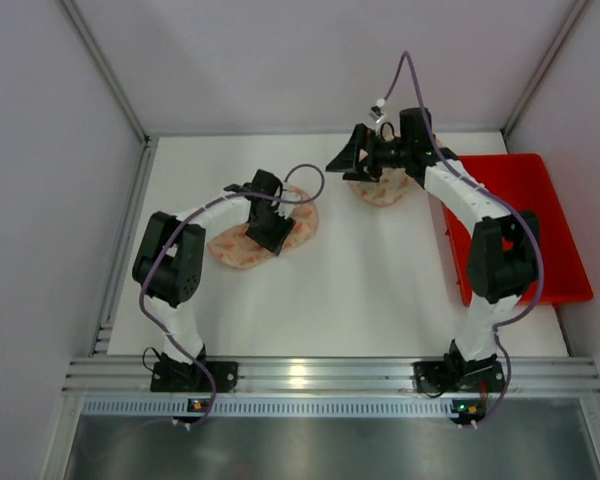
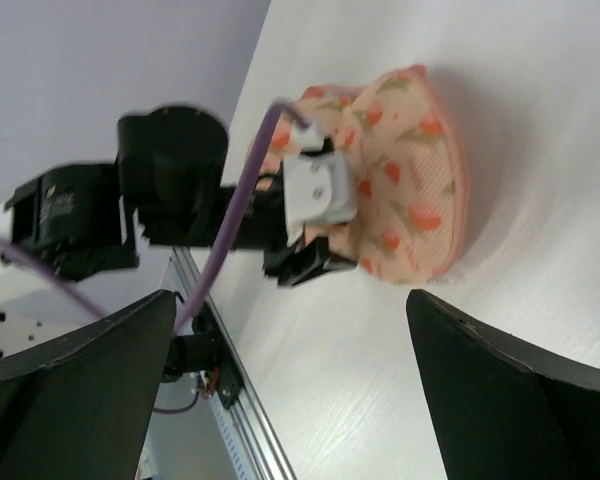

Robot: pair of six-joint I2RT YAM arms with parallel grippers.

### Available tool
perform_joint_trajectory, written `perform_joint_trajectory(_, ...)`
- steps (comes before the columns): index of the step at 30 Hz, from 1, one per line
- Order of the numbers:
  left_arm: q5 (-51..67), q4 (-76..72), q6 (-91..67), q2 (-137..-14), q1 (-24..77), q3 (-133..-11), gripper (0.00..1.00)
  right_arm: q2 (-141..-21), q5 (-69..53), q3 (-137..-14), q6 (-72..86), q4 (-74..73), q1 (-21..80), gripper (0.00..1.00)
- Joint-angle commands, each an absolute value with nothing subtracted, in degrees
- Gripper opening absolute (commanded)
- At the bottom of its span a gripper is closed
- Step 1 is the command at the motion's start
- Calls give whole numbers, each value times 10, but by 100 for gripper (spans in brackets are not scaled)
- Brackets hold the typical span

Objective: Place the bra in the laundry bag and zip it closed
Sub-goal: Move the laundry bag to the center of the board.

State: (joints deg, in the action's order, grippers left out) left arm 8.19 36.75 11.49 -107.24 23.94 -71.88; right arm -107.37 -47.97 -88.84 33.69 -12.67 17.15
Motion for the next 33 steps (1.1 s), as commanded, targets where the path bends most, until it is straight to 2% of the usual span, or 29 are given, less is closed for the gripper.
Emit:
perform_joint_trajectory(1, 115, 356, 168, -1179, 194, -828, 59, -1013, -505, -868, 300, -119, 142, 99)
perform_joint_trajectory(4, 129, 379, 192, -1270, 178, -934, 58, -996, -503, -844, 295, -123, 120, 99)
perform_joint_trajectory(6, 167, 398, 189, -1333, 178, -1078, 57, -986, -506, -815, 308, -99, 104, 99)
perform_joint_trajectory(7, 167, 398, 185, -1352, 178, -1078, 57, -986, -506, -815, 310, -98, 98, 99)
perform_joint_trajectory(9, 189, 400, 180, -1388, 184, -1167, 57, -984, -506, -806, 310, -95, 88, 99)
perform_joint_trajectory(14, 160, 400, 165, -1474, 198, -1300, 62, -977, -506, -813, 301, -112, 69, 99)
perform_joint_trajectory(18, 129, 382, 167, -1472, 195, -1293, 63, -969, -498, -838, 266, -143, 58, 99)
perform_joint_trajectory(22, 119, 338, 180, -1399, 192, -1253, 64, -954, -485, -863, 238, -180, 50, 99)
perform_joint_trajectory(23, 120, 336, 181, -1383, 192, -1251, 86, -951, -479, -867, 229, -189, 48, 99)
perform_joint_trajectory(25, 133, 337, 184, -1328, 193, -1243, 90, -935, -460, -875, 196, -217, 47, 99)
perform_joint_trajectory(26, 132, 337, 188, -1306, 193, -1235, 99, -928, -452, -877, 174, -228, 47, 99)
perform_joint_trajectory(33, 93, 344, 188, -1081, 205, -1086, 99, -846, -355, -830, 59, -292, 45, 99)
